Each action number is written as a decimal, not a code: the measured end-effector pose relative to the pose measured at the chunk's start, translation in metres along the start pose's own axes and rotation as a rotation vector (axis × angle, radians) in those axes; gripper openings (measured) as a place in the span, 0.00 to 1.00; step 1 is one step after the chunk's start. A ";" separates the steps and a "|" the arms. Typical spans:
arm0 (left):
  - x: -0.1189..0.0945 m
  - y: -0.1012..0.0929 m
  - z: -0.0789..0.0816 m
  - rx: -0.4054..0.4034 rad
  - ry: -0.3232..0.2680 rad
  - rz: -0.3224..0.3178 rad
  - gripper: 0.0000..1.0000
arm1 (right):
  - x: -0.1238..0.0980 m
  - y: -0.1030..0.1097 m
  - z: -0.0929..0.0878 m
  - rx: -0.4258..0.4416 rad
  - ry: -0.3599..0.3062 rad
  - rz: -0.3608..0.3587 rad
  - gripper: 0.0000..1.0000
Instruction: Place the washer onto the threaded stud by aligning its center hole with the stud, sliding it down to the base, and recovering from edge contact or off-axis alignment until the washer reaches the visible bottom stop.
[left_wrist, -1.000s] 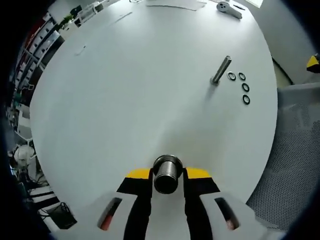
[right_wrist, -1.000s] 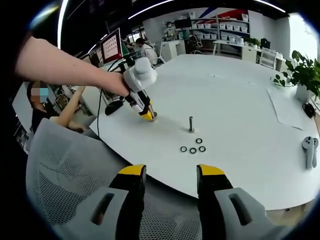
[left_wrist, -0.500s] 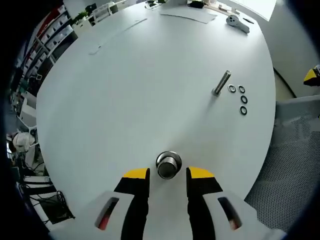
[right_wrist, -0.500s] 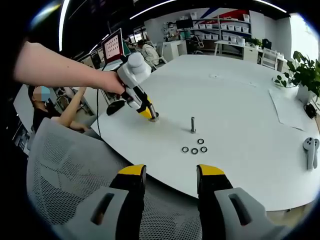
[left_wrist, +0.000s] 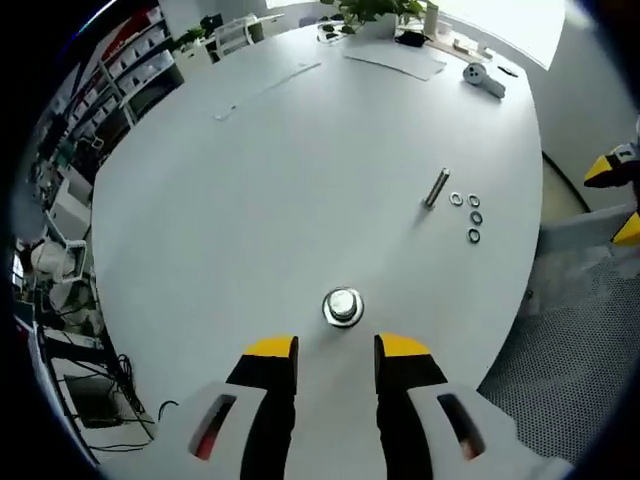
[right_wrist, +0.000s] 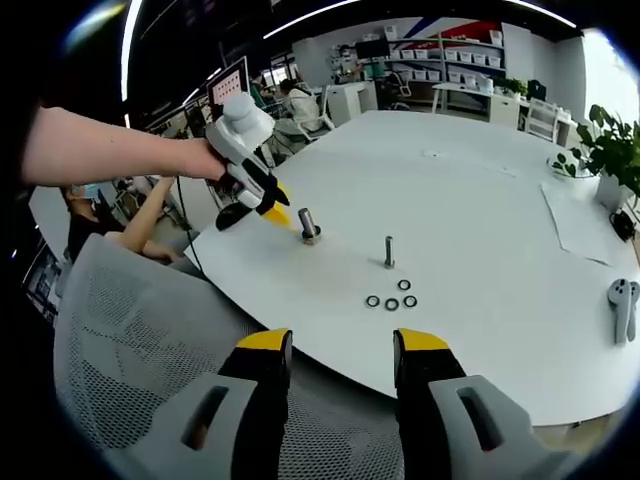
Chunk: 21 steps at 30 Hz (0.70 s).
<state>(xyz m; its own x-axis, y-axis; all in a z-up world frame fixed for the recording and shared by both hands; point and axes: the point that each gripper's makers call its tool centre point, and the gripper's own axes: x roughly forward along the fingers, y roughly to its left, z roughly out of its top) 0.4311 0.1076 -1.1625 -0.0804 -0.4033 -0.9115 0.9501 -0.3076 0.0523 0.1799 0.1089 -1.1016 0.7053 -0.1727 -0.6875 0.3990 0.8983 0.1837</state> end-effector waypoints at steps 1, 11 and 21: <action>-0.004 -0.002 -0.001 -0.006 -0.005 0.004 0.29 | 0.000 0.000 0.000 0.000 -0.001 0.002 0.43; -0.035 -0.015 0.004 -0.111 -0.130 0.043 0.30 | 0.000 0.007 0.004 -0.002 -0.020 0.035 0.43; -0.068 -0.030 0.020 -0.183 -0.278 0.089 0.31 | 0.001 0.009 0.003 -0.008 -0.021 0.048 0.43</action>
<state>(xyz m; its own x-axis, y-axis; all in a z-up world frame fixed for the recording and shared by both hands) 0.4019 0.1266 -1.0937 -0.0495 -0.6486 -0.7595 0.9933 -0.1112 0.0302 0.1862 0.1155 -1.0988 0.7358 -0.1378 -0.6630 0.3596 0.9092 0.2100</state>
